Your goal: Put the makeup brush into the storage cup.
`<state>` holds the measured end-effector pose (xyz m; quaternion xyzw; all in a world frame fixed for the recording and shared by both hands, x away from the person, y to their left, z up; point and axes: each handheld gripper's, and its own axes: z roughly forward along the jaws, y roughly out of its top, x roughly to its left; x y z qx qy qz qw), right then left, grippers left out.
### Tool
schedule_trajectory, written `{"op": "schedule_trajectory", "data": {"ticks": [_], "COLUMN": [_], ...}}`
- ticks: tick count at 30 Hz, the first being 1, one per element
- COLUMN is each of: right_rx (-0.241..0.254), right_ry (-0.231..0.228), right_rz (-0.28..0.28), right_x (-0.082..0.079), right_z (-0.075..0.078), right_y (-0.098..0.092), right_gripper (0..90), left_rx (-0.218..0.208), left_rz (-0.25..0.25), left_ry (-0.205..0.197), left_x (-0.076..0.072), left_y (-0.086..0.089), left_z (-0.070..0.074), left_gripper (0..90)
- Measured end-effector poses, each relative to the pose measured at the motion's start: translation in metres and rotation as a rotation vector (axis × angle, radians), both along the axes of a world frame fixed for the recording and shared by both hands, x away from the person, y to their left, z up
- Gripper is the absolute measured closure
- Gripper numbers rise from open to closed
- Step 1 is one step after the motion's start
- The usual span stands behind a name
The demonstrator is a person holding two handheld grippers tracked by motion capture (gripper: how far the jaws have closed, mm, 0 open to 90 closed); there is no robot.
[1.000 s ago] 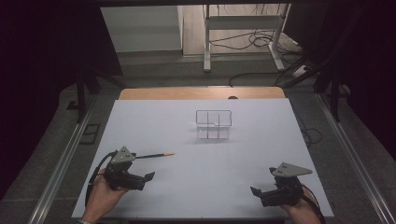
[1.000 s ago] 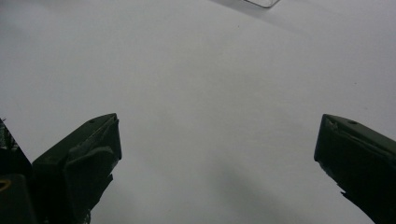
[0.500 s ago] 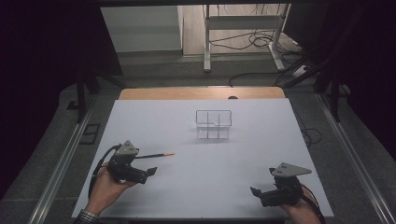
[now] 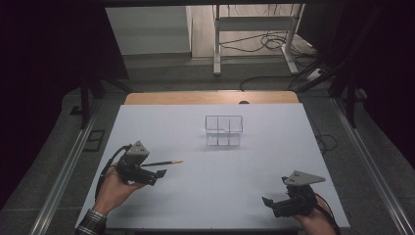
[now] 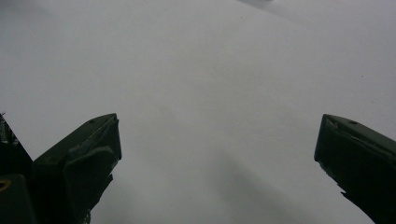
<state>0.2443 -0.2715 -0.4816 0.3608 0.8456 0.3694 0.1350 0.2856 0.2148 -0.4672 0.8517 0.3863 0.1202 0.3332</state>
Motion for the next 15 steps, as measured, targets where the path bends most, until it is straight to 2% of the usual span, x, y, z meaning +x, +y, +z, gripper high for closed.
{"op": "schedule_trajectory", "data": {"ticks": [5, 10, 15], "right_rx": [0.001, -0.003, -0.005], "right_ry": [0.004, 0.007, 0.011], "right_rz": [0.001, 0.004, 0.005], "right_x": [0.000, 0.000, 0.000], "right_z": [0.000, 0.000, -0.001], "right_y": [0.000, 0.000, 0.000], "right_gripper": [0.6, 0.6, 0.6], "left_rx": [0.025, 0.032, 0.063], "left_rz": [-0.014, -0.039, -0.056], "left_ry": [0.012, 0.029, 0.033], "left_x": [0.008, 0.017, 0.025], "left_y": [-0.001, -0.001, -0.003], "left_z": [0.001, 0.002, 0.002], "left_gripper": [8.5, 8.9, 13.4]}}
